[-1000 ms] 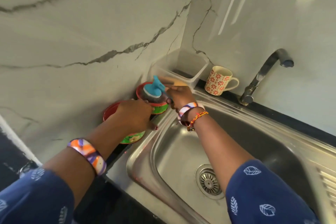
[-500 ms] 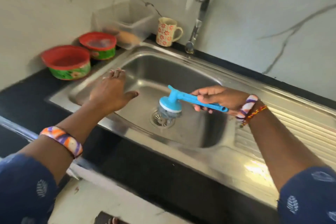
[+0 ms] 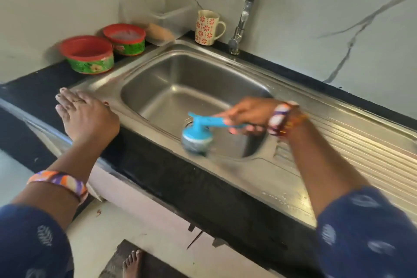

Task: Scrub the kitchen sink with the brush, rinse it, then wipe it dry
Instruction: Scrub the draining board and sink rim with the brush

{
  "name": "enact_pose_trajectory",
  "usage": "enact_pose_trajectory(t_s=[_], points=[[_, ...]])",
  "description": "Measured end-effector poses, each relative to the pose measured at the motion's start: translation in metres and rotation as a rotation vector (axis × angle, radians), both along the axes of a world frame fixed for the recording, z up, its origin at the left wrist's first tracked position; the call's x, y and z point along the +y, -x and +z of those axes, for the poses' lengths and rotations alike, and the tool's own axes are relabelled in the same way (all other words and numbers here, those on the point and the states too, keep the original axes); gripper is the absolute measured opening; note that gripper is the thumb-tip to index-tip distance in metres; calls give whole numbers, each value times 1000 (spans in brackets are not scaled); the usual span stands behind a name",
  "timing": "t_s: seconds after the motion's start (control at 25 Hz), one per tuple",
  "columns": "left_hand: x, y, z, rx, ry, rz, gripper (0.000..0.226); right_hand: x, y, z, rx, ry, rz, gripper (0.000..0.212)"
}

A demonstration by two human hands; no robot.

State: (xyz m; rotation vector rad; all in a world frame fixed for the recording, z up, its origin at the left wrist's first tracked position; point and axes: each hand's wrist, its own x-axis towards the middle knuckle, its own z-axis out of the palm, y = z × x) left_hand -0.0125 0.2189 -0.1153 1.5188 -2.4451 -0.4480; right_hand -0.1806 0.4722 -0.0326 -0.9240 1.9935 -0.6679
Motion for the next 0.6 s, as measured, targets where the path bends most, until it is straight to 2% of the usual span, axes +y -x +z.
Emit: enact_pose_trajectory(t_s=[0.12, 0.2, 0.36, 0.48, 0.52, 0.6], points=[[2, -8, -9, -11, 3, 14, 63, -82, -15, -22, -44, 90, -111, 37], [3, -11, -10, -4, 2, 25, 63, -92, -16, -28, -62, 76, -124, 38], [5, -10, -7, -4, -1, 12, 61, -5, 5, -8, -155, -54, -121, 43], [5, -10, -7, -4, -19, 22, 60, 88, 15, 14, -241, -266, -144, 91], [5, -10, -7, -3, -21, 19, 60, 108, 14, 20, -289, -317, -166, 98], [5, -9, -7, -2, -23, 14, 60, 116, 14, 26, -315, -363, -171, 96]])
